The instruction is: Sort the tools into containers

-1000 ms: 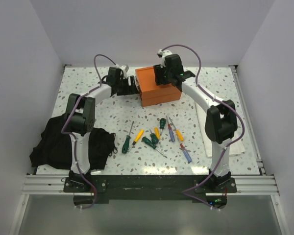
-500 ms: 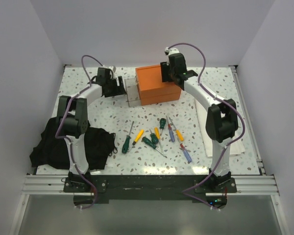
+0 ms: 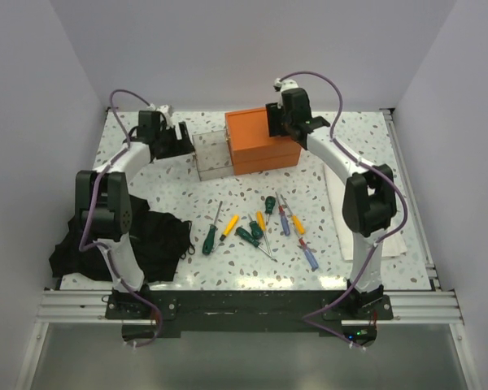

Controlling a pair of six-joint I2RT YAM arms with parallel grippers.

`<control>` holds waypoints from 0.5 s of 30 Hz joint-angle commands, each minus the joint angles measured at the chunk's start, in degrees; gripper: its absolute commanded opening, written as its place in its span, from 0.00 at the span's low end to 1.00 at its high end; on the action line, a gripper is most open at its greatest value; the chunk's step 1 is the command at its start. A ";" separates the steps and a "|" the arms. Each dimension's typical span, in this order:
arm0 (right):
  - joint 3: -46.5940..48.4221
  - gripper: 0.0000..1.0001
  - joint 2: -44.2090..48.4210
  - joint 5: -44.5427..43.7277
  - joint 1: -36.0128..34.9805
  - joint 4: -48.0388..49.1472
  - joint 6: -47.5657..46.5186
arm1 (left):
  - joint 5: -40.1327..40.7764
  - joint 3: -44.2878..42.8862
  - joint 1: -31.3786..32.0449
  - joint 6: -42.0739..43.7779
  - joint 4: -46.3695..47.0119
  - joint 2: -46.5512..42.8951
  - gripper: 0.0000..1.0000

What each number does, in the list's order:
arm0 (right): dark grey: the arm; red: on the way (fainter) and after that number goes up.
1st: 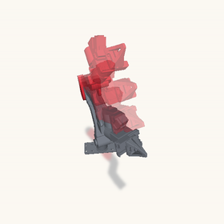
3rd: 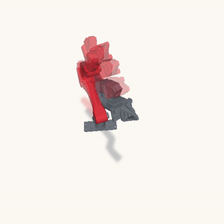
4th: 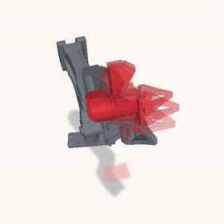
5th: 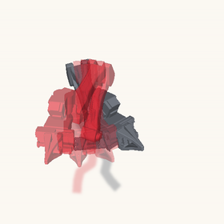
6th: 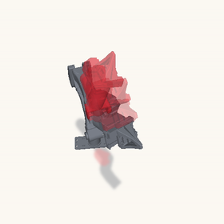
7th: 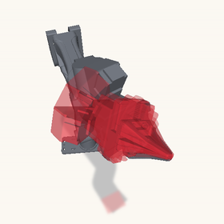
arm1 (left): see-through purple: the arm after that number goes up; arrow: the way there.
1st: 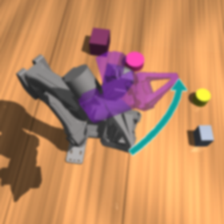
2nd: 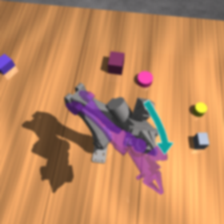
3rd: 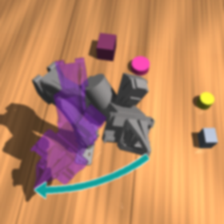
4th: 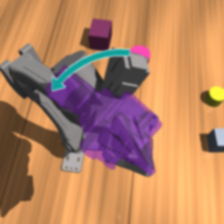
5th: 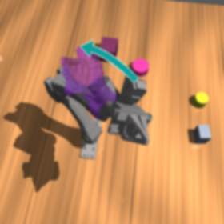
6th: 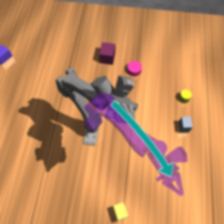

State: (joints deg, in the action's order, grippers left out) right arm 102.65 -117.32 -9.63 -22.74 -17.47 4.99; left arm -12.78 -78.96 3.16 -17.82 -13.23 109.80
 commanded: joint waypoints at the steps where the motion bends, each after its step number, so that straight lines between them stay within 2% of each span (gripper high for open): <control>1: -1.40 0.67 5.68 4.60 -0.02 -1.16 -4.54 | -7.53 -5.33 0.36 3.58 4.97 -8.10 0.89; 5: -4.47 0.70 11.13 11.62 -0.02 -1.60 -9.64 | -7.44 -4.98 0.36 6.48 3.57 -11.97 0.90; 7: -10.43 0.71 16.05 17.16 -0.28 -0.11 -14.80 | -7.26 -3.32 0.36 7.45 3.74 -12.85 0.89; 11: -22.48 0.71 24.84 35.33 -0.81 0.61 -27.56 | -4.63 -0.41 0.36 6.14 4.62 -13.56 0.87; 15: -31.96 0.69 29.33 38.01 -1.78 -1.86 -33.29 | -2.96 1.08 0.36 3.24 6.46 -13.73 0.86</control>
State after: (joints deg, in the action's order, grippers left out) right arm 77.47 -90.65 17.89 -23.64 -17.98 -17.85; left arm -17.45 -80.01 3.44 -12.91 -8.91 96.42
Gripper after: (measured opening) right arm 0.703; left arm 0.861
